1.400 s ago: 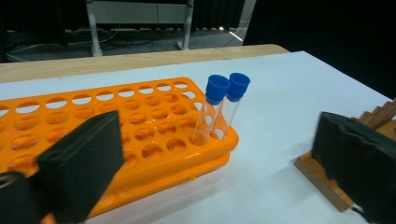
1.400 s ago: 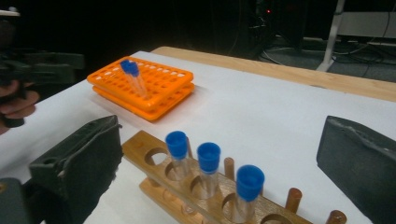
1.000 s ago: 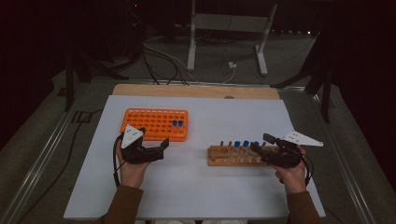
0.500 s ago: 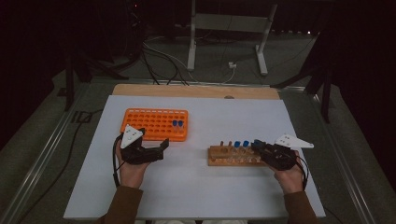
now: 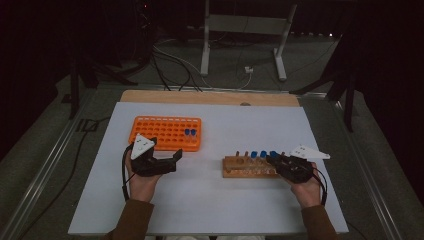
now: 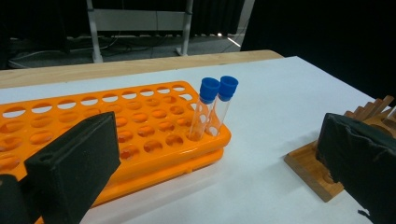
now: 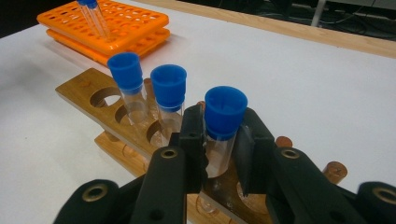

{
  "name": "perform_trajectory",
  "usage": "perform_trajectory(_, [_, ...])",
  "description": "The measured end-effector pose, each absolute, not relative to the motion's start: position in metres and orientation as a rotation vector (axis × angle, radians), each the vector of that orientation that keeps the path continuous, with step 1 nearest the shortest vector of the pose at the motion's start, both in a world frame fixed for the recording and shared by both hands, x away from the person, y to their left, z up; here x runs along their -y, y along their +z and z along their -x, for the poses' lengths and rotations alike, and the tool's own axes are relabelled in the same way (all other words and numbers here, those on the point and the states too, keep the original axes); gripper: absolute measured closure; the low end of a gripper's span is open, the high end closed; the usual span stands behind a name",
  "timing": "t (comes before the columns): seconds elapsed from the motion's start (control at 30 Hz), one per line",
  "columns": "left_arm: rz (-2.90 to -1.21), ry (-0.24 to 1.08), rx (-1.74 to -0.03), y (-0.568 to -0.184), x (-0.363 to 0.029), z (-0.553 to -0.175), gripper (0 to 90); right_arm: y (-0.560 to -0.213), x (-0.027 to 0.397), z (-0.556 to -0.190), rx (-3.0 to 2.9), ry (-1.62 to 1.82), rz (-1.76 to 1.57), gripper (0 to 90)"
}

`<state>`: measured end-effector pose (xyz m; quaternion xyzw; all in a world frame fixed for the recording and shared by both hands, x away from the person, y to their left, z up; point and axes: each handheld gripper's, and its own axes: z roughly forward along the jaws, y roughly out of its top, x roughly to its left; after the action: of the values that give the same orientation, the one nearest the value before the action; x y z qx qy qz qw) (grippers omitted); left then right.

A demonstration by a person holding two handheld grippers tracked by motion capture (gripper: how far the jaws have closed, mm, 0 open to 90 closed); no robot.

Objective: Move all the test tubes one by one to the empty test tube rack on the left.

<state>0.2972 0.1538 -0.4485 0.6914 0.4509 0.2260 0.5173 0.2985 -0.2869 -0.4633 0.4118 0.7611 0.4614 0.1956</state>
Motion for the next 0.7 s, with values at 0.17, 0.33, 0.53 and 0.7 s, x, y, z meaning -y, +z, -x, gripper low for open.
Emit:
perform_trajectory(0.17, [-1.66,0.542,-1.077,-0.448,-0.153,-0.297,0.8,-0.464,0.286,-0.297,-2.113,1.287,-1.152,76.6])
perform_trajectory(0.33, [-1.66,0.538,-1.069,-0.448,-0.152,-0.296,0.8,-0.46,0.286,-0.295,-2.104,1.288,-1.144,76.9])
perform_trajectory(0.53, [-1.663,0.537,-1.06,-0.447,-0.15,-0.296,0.8,-0.448,0.288,-0.292,-2.073,1.311,-1.132,77.0])
perform_trajectory(0.7, [-1.651,0.51,-1.048,-0.447,-0.148,-0.296,0.8,-0.435,0.29,-0.287,-2.035,1.338,-1.116,77.0])
